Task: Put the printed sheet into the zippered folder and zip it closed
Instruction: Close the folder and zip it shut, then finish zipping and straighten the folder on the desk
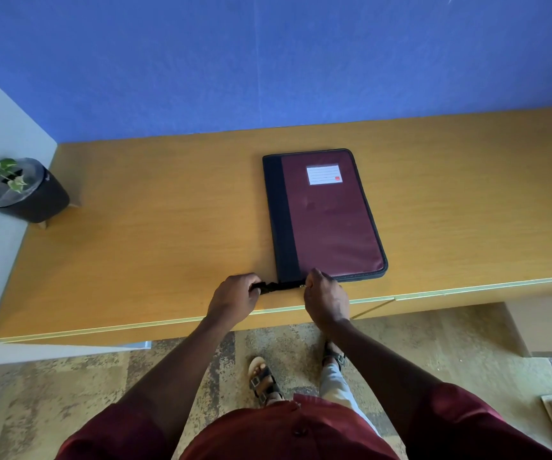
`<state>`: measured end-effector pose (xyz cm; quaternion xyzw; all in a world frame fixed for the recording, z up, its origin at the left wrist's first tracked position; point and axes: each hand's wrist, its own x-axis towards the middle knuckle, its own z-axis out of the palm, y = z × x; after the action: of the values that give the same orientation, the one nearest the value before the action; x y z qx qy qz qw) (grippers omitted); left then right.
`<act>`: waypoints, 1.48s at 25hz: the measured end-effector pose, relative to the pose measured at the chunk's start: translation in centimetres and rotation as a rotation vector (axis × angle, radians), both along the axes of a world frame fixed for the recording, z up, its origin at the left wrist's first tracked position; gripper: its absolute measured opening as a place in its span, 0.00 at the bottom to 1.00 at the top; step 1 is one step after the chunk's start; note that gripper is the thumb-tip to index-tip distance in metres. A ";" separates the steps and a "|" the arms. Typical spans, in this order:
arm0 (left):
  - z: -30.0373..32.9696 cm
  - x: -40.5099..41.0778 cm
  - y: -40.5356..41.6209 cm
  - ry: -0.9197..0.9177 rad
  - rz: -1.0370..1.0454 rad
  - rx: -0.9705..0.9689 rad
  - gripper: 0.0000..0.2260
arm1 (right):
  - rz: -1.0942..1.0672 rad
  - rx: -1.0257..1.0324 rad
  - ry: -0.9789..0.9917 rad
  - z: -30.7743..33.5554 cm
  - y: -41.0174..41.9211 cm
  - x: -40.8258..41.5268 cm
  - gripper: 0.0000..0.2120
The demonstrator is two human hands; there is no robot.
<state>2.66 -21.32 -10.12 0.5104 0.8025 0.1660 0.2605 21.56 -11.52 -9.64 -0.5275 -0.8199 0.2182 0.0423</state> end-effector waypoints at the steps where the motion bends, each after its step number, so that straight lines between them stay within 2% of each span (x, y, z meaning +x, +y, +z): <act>1: 0.0 -0.1 0.0 0.009 -0.003 0.002 0.09 | -0.015 0.008 -0.007 0.0 0.5 0.5 0.08; 10: -0.4 0.0 0.3 0.032 0.011 0.019 0.11 | -0.127 0.036 -0.070 0.2 4.8 6.3 0.07; 20: 0.4 0.3 1.7 0.034 0.109 -0.102 0.06 | -0.216 0.057 -0.072 0.4 8.5 11.8 0.05; 26: 1.1 0.7 4.0 0.009 0.141 -0.254 0.04 | -0.202 0.008 -0.096 0.7 11.9 13.2 0.03; 30: 1.7 1.4 7.5 0.017 0.159 -0.235 0.07 | -0.088 -0.015 -0.103 0.3 13.6 14.0 0.04; 31: 1.8 1.6 8.3 0.026 0.169 -0.213 0.10 | -0.062 -0.010 -0.102 0.2 14.0 14.1 0.04; 35: 1.5 2.4 10.7 0.029 0.192 -0.208 0.32 | 0.007 0.006 -0.116 0.0 15.4 14.5 0.06; 37: 1.5 2.9 11.6 -0.007 0.196 -0.213 0.40 | 0.043 0.011 -0.110 0.0 16.3 14.4 0.07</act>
<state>5.54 -9.76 -8.59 0.3984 0.8607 0.1063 0.2987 36.00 4.76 -9.65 -0.5209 -0.8333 0.1853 -0.0047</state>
